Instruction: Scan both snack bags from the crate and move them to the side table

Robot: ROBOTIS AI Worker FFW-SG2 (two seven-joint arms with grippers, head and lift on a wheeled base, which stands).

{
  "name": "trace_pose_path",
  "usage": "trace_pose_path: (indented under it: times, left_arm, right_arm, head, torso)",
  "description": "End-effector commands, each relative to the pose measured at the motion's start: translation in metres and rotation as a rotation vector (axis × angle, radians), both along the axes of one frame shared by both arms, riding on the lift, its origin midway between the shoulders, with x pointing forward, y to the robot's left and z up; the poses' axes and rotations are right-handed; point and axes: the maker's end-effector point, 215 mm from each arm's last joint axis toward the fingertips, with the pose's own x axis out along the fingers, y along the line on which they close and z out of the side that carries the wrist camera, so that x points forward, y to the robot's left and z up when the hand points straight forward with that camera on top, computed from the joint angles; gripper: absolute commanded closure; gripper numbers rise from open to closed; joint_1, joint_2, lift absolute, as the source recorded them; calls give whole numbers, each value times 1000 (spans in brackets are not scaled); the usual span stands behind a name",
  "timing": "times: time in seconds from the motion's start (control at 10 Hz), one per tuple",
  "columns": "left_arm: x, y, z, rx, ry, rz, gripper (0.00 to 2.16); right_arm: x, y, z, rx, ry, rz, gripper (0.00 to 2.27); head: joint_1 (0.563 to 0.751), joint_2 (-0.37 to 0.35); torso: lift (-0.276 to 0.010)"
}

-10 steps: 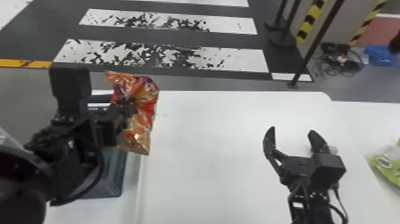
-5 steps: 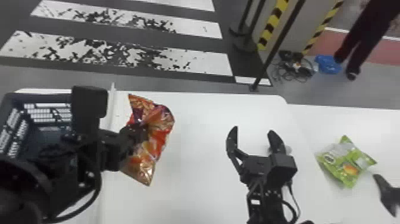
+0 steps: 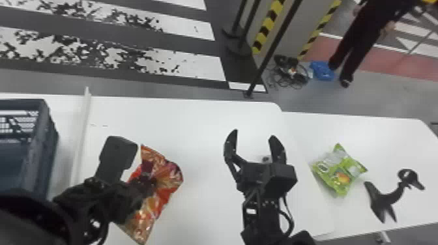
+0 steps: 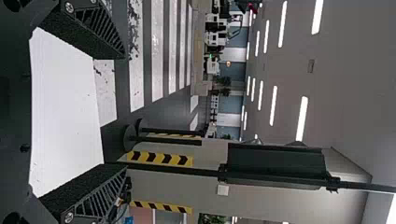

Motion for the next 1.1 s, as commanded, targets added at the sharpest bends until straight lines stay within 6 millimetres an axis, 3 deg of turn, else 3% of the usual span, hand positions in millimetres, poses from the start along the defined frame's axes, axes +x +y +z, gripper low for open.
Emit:
trace_pose_path:
  times: [0.0, 0.1, 0.4, 0.6, 1.0]
  left_arm:
    - [-11, -13, -19, 35, 15, -41, 1737]
    - [-15, -22, -27, 40, 19, -63, 1737]
    - [3, -47, -40, 35, -7, -85, 1737]
    - [10, -79, -41, 14, -43, -117, 1737]
    - [5, -122, -50, 24, -77, -191, 1737]
  right_arm:
    - [6, -1, 8, 11, -24, -2, 90]
    - [7, 0, 13, 18, -41, 1, 90]
    - [5, 11, 22, 48, -72, 25, 90]
    - [6, 15, 24, 52, -78, 36, 90]
    - [9, 19, 24, 68, -79, 44, 90]
  head:
    - [695, -350]
    - [695, -350]
    - [695, -350]
    - [695, -350]
    - [695, -350]
  torso:
    - [-29]
    - [-29]
    - [-29]
    - [-29]
    - [-29]
